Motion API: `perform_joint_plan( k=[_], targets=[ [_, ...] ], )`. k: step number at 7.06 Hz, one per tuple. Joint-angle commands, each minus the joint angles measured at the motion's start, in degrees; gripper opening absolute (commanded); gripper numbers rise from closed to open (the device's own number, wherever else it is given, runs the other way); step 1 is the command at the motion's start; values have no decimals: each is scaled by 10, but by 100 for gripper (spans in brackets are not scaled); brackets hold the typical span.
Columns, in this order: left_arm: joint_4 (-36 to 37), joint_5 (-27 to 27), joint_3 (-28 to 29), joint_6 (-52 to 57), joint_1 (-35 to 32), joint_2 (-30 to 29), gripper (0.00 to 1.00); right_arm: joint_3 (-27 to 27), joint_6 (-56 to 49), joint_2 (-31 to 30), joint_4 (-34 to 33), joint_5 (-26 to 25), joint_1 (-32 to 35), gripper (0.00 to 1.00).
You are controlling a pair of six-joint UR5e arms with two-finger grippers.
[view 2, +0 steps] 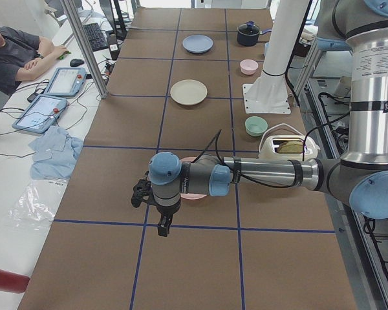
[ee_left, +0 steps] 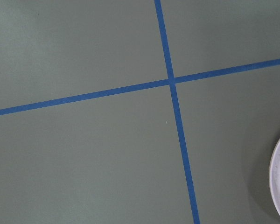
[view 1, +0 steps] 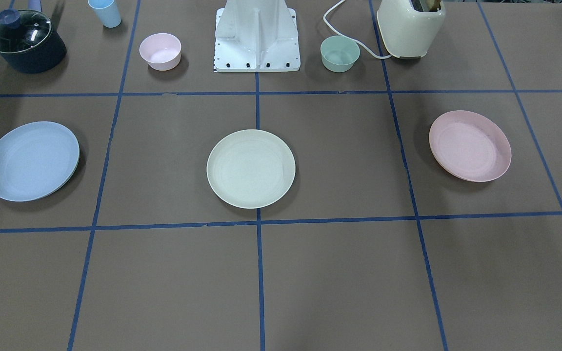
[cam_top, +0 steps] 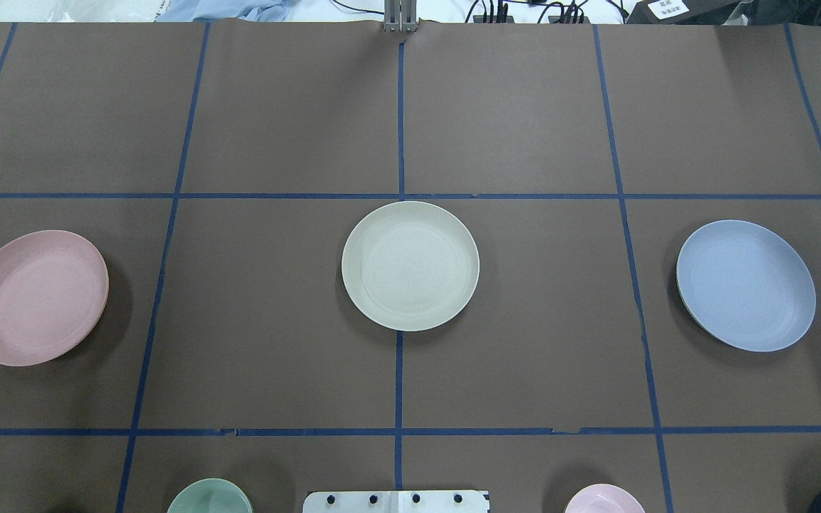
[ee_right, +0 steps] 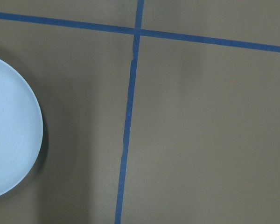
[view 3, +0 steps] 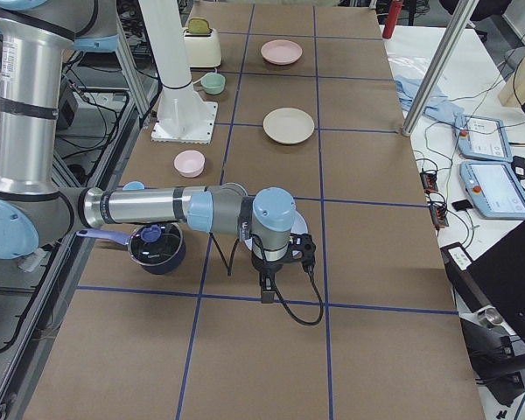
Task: Stack three plates with pink and blue
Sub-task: 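Move the left gripper toward the rim of the pink plate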
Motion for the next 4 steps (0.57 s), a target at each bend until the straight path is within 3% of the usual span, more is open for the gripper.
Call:
perform_joint_plan(
  k=[1, 4],
  targets=[
    [0, 3, -4, 1, 0, 0, 100, 2, 0, 0, 0, 0, 0, 100],
    [-87, 0, -5, 0, 0, 1, 100, 26, 0, 8, 2, 0, 0, 100]
  ],
)
